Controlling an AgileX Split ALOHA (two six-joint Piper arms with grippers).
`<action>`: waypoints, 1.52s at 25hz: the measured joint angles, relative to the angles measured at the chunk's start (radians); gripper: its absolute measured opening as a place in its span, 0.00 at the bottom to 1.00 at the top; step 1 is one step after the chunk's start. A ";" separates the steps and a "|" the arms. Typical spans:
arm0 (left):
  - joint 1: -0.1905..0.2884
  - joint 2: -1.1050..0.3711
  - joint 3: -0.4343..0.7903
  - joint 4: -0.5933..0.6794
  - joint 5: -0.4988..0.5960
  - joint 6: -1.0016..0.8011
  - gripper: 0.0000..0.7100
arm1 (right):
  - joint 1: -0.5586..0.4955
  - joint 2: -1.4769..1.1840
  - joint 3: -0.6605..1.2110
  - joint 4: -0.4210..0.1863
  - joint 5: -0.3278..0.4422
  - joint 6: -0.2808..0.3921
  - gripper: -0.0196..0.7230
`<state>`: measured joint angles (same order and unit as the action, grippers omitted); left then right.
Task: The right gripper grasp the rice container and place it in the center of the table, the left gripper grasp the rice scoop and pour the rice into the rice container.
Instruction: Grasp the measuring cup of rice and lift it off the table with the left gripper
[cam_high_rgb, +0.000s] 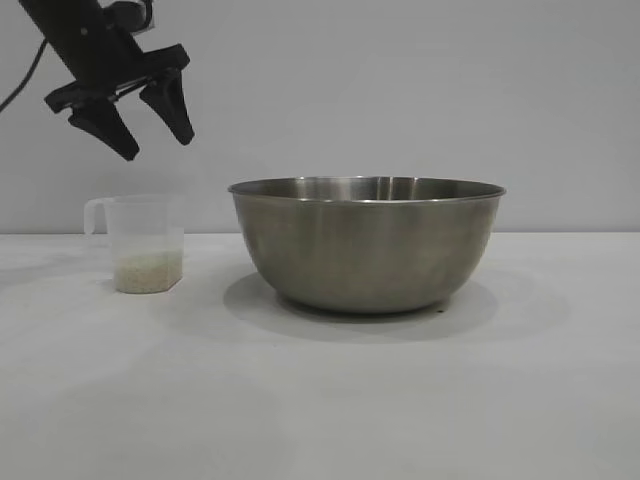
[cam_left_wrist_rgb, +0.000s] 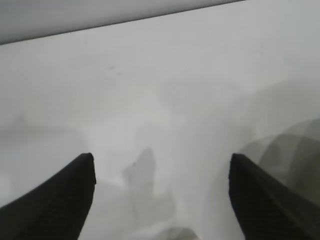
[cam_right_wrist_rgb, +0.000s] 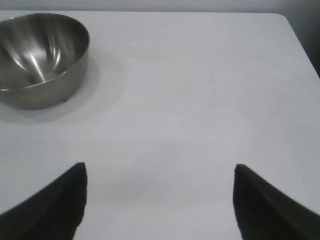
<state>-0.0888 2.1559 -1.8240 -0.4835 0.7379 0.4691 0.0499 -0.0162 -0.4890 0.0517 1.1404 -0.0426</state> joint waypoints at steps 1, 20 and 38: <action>0.000 -0.017 0.000 0.012 0.012 -0.002 0.77 | 0.000 0.000 0.000 0.000 0.000 0.000 0.72; 0.000 -0.116 0.000 0.305 0.408 -0.209 0.77 | 0.000 0.000 0.000 0.000 0.000 0.000 0.72; -0.002 -0.329 0.000 0.209 0.483 -0.237 0.77 | 0.000 0.000 0.000 0.000 0.000 0.000 0.72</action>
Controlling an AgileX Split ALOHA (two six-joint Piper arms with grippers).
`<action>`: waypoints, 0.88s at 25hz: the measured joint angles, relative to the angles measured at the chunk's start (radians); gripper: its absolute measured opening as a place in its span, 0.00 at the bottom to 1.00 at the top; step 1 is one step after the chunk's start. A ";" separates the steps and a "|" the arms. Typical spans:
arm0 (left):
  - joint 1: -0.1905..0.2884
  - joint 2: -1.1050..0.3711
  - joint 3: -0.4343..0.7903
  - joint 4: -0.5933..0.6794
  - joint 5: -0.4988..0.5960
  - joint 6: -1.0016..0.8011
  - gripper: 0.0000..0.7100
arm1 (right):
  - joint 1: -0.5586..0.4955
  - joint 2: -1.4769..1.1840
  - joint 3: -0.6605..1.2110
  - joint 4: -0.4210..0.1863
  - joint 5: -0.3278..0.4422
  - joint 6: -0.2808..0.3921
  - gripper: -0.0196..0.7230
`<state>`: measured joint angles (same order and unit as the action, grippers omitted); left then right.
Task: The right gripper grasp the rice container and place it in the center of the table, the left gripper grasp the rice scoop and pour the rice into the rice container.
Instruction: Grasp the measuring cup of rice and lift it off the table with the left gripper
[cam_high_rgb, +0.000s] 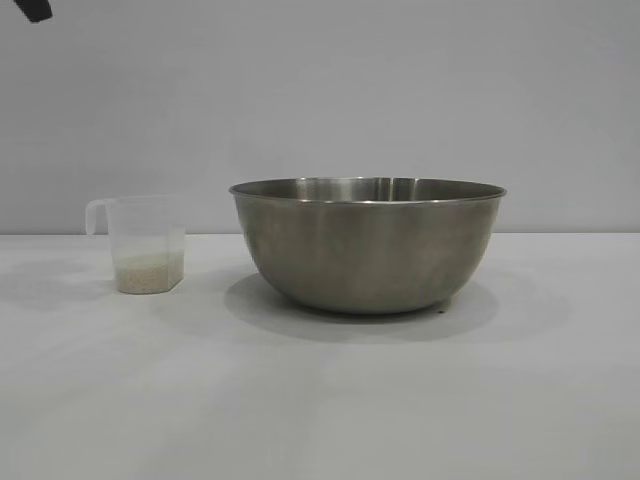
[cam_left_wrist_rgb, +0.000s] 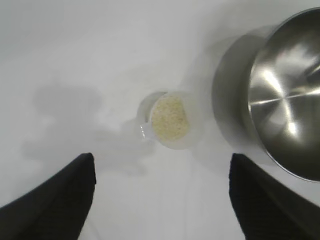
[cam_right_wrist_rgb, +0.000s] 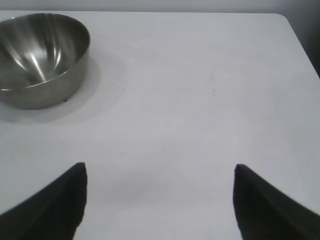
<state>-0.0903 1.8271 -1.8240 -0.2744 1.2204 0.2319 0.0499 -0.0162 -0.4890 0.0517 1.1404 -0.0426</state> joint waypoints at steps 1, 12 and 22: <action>0.000 -0.005 0.000 0.000 0.000 0.000 0.77 | 0.000 0.000 0.000 0.000 0.000 0.000 0.72; 0.000 -0.093 0.122 0.072 -0.050 -0.033 0.77 | 0.000 0.000 0.000 0.000 0.000 0.000 0.72; 0.000 -0.288 0.519 0.053 -0.433 -0.026 0.77 | 0.000 0.000 0.000 0.000 0.000 0.000 0.72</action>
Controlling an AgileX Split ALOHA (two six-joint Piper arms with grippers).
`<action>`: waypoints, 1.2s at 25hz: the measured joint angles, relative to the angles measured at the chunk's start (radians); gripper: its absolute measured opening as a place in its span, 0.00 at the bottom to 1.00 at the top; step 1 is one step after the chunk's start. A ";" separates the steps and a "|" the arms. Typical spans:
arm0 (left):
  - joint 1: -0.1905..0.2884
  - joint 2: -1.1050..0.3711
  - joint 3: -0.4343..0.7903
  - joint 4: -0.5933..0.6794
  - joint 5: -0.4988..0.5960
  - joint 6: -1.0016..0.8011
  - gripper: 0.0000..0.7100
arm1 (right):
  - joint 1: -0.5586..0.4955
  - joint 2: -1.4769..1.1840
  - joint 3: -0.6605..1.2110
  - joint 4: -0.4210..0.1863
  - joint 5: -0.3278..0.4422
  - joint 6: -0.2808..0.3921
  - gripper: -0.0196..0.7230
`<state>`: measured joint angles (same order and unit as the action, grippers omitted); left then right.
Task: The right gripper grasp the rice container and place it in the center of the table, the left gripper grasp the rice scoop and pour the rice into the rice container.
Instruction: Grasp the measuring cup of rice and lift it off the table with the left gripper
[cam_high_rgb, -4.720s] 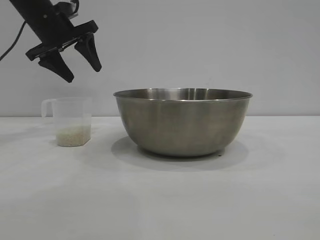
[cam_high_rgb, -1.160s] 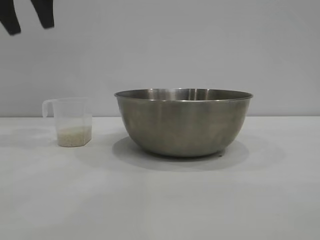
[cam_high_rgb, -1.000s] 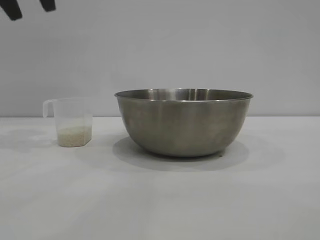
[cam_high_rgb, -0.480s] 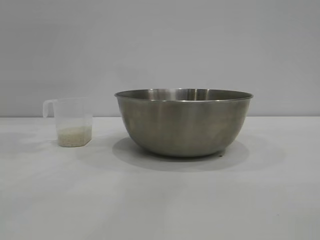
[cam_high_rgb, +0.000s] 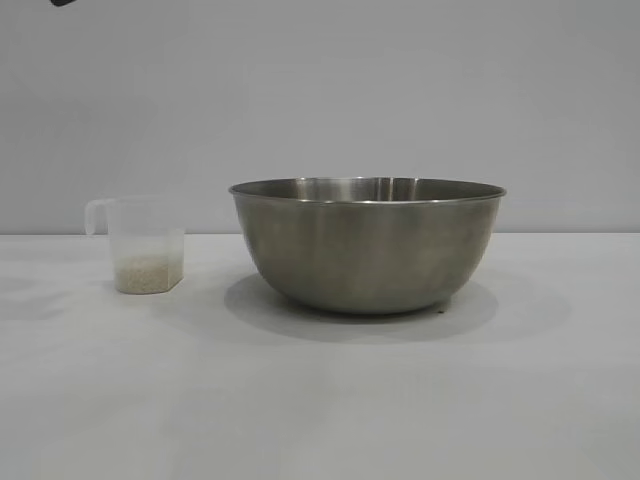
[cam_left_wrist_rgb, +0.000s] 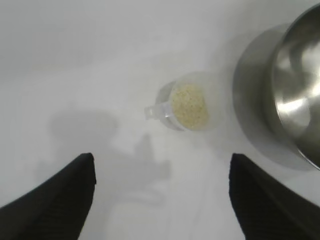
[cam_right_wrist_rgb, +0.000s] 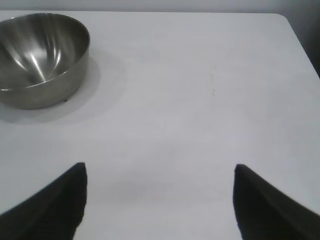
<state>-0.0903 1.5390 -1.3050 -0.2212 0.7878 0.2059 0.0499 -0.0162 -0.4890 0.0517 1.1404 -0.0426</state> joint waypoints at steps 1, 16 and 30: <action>0.000 -0.018 0.032 -0.008 -0.040 0.015 0.77 | 0.000 0.000 0.000 0.000 0.000 0.000 0.72; -0.071 -0.092 0.480 -0.421 -0.538 0.400 0.77 | 0.000 0.000 0.000 0.000 0.000 -0.002 0.72; -0.322 -0.216 0.877 -0.491 -1.163 0.302 0.77 | 0.000 0.000 0.000 0.000 0.000 -0.002 0.72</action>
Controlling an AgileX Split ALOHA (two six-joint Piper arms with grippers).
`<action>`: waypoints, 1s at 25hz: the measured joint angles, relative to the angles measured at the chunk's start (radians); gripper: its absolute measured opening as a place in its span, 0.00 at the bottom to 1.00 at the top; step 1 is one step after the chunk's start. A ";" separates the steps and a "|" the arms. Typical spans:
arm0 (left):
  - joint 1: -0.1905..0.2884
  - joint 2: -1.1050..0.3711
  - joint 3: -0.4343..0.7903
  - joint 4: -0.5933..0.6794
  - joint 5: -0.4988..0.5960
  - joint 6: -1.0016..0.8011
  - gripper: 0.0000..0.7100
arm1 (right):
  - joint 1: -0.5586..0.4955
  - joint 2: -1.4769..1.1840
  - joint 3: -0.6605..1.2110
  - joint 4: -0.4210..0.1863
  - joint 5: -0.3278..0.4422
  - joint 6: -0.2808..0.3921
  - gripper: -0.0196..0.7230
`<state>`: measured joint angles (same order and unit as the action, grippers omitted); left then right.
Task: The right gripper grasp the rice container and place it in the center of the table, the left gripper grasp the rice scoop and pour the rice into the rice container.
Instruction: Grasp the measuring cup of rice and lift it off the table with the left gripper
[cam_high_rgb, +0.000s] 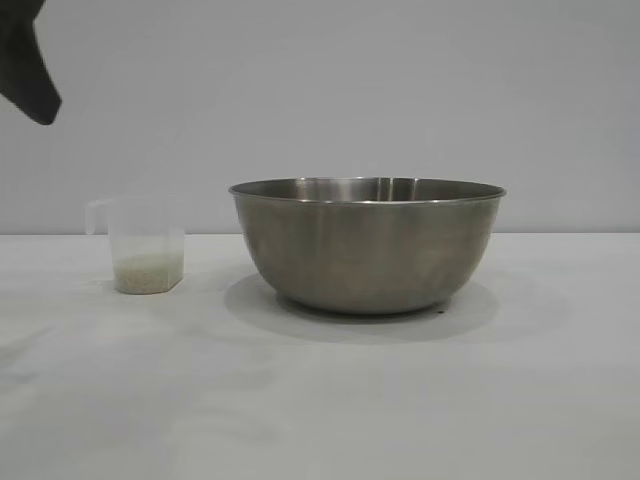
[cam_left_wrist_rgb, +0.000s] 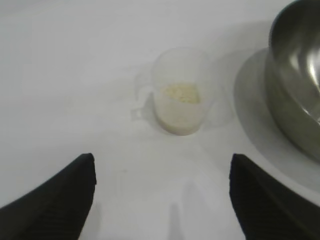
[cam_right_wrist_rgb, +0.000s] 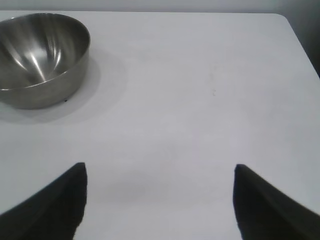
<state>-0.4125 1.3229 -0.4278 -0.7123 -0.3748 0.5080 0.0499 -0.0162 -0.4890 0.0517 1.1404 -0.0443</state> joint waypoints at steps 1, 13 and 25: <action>-0.012 0.000 0.020 0.000 -0.033 -0.007 0.77 | 0.000 0.000 0.000 0.000 0.000 0.000 0.72; -0.078 0.007 0.227 0.184 -0.424 -0.255 0.77 | 0.000 0.000 0.000 0.000 0.000 0.000 0.72; -0.078 0.342 0.278 0.366 -0.741 -0.339 0.77 | 0.000 0.000 0.000 0.000 0.000 0.000 0.72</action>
<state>-0.4904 1.6654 -0.1502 -0.3465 -1.1159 0.1686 0.0499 -0.0162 -0.4890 0.0517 1.1404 -0.0443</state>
